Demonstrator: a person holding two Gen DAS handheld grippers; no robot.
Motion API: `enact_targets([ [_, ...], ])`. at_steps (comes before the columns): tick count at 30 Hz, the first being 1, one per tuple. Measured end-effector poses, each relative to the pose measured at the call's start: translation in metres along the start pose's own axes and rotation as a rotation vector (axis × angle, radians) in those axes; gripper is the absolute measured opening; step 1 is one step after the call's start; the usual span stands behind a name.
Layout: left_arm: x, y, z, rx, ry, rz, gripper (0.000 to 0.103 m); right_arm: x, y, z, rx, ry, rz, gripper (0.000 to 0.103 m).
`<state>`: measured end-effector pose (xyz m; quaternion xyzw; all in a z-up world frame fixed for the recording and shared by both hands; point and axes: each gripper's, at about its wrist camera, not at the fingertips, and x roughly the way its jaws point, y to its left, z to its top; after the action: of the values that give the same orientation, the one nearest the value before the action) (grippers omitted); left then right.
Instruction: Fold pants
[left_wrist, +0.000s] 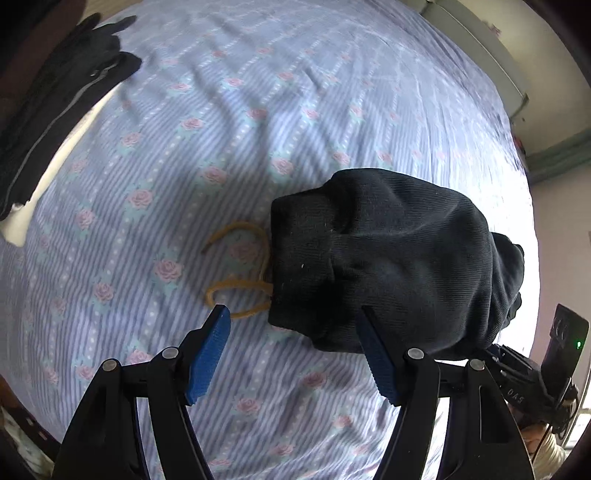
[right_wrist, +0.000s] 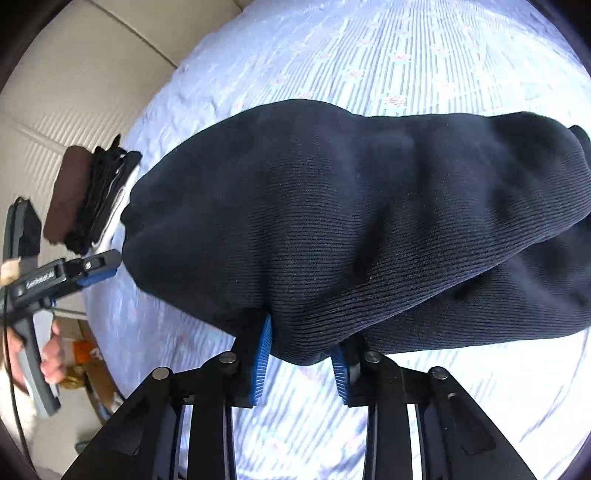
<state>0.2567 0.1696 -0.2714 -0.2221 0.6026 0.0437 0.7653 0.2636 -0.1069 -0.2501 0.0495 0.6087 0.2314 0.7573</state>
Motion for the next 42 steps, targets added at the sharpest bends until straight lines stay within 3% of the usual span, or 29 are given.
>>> enact_targets([
  [5,0.003,0.008,0.013,-0.044,-0.029,-0.013,0.069,-0.010,-0.002,-0.038,0.165,-0.051,-0.036,0.028],
  [9,0.019,-0.001,0.023,0.000,0.005,-0.012,0.064,-0.006,0.008,-0.060,0.220,-0.059,-0.117,0.028],
  [10,0.021,-0.005,0.024,0.009,0.011,-0.019,0.053,-0.004,0.008,-0.064,0.240,-0.053,-0.119,0.028],
  [11,0.022,-0.007,0.025,0.016,0.016,-0.040,0.034,-0.003,0.010,-0.065,0.238,-0.052,-0.130,0.028],
  [15,0.008,-0.020,0.024,0.072,-0.039,-0.070,0.029,-0.011,0.014,-0.066,0.207,-0.073,-0.189,0.027],
  [17,-0.006,-0.022,0.023,0.108,-0.074,-0.102,0.017,-0.014,0.016,-0.068,0.189,-0.083,-0.219,0.027],
  [21,0.008,-0.017,0.026,0.150,-0.028,-0.037,0.017,-0.015,0.017,-0.069,0.202,-0.090,-0.204,0.034],
  [24,0.015,-0.015,0.022,0.162,-0.014,0.000,0.018,-0.038,0.001,-0.071,0.288,-0.111,-0.207,0.039],
  [27,0.009,-0.032,0.012,0.240,-0.043,0.064,0.020,-0.072,-0.015,-0.077,0.374,-0.200,-0.282,0.042],
  [30,0.010,-0.049,0.006,0.335,-0.063,0.148,0.025,-0.105,-0.051,-0.064,0.429,-0.324,-0.438,0.057],
  [32,0.013,-0.056,0.004,0.368,-0.066,0.184,0.033,-0.110,-0.077,-0.051,0.485,-0.349,-0.459,0.057],
  [34,0.016,-0.060,0.006,0.368,-0.066,0.205,0.037,-0.096,-0.097,-0.036,0.547,-0.310,-0.451,0.057],
  [38,0.020,-0.057,0.014,0.275,-0.044,0.161,0.049,-0.065,-0.119,-0.023,0.609,-0.227,-0.462,0.057],
  [42,0.018,-0.061,0.009,0.283,-0.042,0.170,0.051,-0.038,-0.126,-0.019,0.623,-0.156,-0.500,0.057],
])
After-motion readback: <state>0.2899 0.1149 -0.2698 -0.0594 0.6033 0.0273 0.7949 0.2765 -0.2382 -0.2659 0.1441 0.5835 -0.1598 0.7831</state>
